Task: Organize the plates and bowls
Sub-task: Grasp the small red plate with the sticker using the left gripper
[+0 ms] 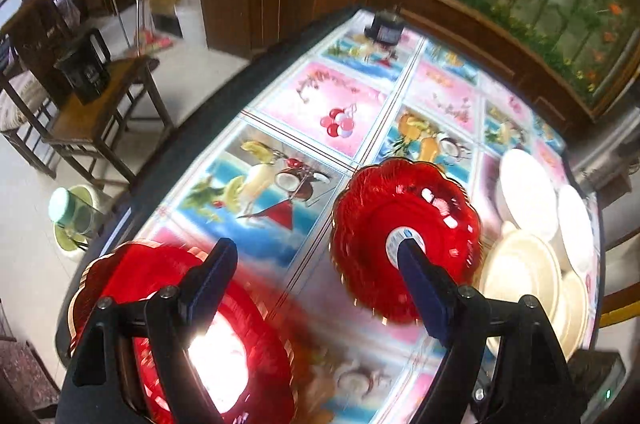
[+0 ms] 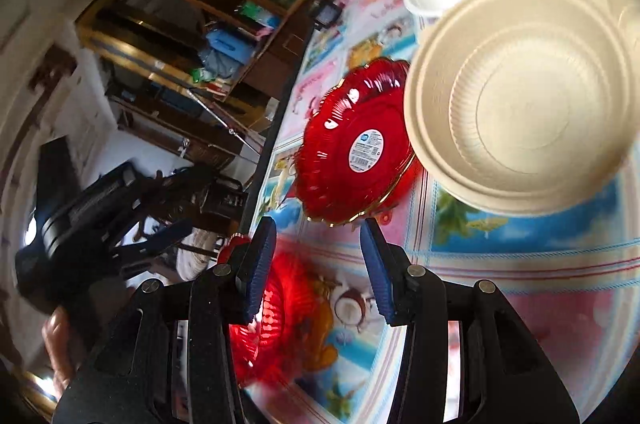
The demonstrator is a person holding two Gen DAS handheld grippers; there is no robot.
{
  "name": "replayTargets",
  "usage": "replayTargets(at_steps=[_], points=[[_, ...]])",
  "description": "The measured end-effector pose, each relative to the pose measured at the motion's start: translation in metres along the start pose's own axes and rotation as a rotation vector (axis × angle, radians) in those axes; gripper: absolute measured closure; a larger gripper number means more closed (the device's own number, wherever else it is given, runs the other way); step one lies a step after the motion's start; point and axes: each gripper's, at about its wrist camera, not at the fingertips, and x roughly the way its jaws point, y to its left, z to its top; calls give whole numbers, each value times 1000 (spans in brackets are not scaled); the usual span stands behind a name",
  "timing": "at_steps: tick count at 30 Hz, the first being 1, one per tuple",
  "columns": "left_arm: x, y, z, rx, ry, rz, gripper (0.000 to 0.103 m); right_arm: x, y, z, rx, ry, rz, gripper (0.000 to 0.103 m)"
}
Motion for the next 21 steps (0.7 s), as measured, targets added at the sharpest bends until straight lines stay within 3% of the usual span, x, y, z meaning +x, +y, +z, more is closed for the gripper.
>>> replayTargets(at_steps=[9,15,18,21], points=[[54,-3,14,-56,117,-56,22,16,-21,17,111,0,-51,58],[68,-15,8,-22,138,-87,23,25,-38,20,170,17,-84,58],[75,-17,9,-16,139,-92,28,27,-44,22,194,8,-76,58],[81,-18,7,-11,156,-91,45,27,-45,23,194,-10,-68,58]])
